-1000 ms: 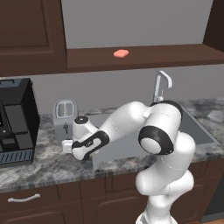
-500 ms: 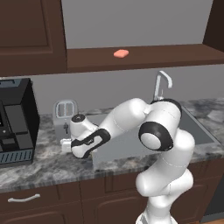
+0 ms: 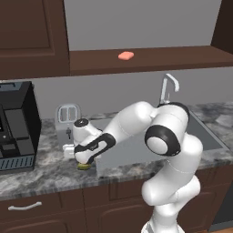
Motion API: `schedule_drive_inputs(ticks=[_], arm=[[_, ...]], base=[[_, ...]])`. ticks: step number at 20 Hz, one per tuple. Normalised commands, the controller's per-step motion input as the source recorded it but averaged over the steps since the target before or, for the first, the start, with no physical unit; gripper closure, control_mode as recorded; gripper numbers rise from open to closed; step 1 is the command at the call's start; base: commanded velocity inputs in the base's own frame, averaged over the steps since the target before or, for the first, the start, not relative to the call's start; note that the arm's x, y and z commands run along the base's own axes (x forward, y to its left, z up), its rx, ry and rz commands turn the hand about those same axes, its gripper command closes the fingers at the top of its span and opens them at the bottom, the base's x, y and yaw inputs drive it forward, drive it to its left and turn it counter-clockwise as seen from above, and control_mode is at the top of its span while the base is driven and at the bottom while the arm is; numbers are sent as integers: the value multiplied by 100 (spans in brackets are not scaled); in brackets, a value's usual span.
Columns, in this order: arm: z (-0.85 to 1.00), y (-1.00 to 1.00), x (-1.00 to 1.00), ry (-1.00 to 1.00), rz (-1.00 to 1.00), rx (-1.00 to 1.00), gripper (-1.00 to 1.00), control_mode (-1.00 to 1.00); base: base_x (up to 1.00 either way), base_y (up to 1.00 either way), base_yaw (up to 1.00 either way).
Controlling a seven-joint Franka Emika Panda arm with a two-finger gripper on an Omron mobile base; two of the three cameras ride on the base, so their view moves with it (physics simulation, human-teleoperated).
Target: Locate and retrieve the bar soap and sponge from the cabinet. Place them next to the sink.
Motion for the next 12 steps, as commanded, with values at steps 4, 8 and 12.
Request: schedule_drive_inputs(ticks=[4, 8, 12], arm=[[6, -6, 0, 0, 0, 0, -100, -100], [92, -1, -5, 3, 0, 0, -100, -100], [82, -25, -23, 7, 0, -2, -100, -100]], base=[[0, 0, 0], [0, 0, 0], [0, 0, 0]])
